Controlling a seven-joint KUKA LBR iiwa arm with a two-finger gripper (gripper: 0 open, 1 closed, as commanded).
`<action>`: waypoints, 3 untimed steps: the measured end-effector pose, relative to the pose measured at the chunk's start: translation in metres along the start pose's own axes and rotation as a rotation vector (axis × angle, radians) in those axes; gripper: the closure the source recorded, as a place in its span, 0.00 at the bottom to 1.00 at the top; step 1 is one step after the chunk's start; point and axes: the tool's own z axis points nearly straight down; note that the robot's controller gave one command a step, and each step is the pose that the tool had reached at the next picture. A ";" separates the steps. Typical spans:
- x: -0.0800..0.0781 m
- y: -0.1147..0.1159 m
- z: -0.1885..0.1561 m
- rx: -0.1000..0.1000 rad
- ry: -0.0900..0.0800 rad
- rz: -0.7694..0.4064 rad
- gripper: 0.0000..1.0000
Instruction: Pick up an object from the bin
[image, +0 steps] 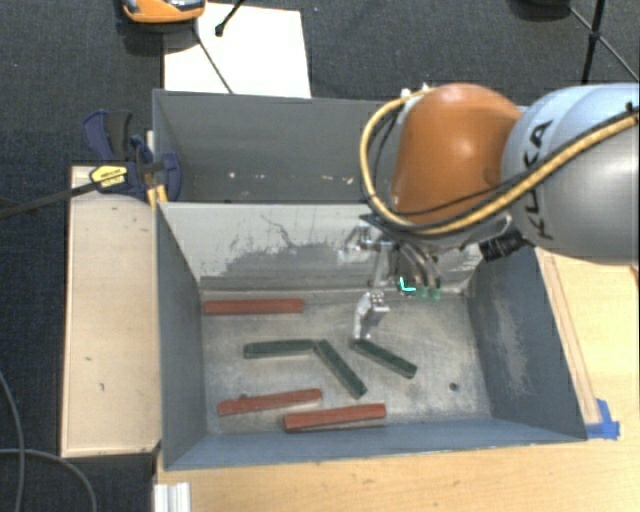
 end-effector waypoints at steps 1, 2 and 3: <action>-0.002 0.000 -0.004 0.000 -0.008 0.002 0.00; 0.000 -0.009 0.050 -0.001 -0.014 -0.009 0.00; -0.001 -0.023 0.147 0.000 -0.006 0.040 1.00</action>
Offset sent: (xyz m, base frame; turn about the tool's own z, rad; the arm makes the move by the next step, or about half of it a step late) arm -0.0063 -0.0216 -0.1362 -0.0290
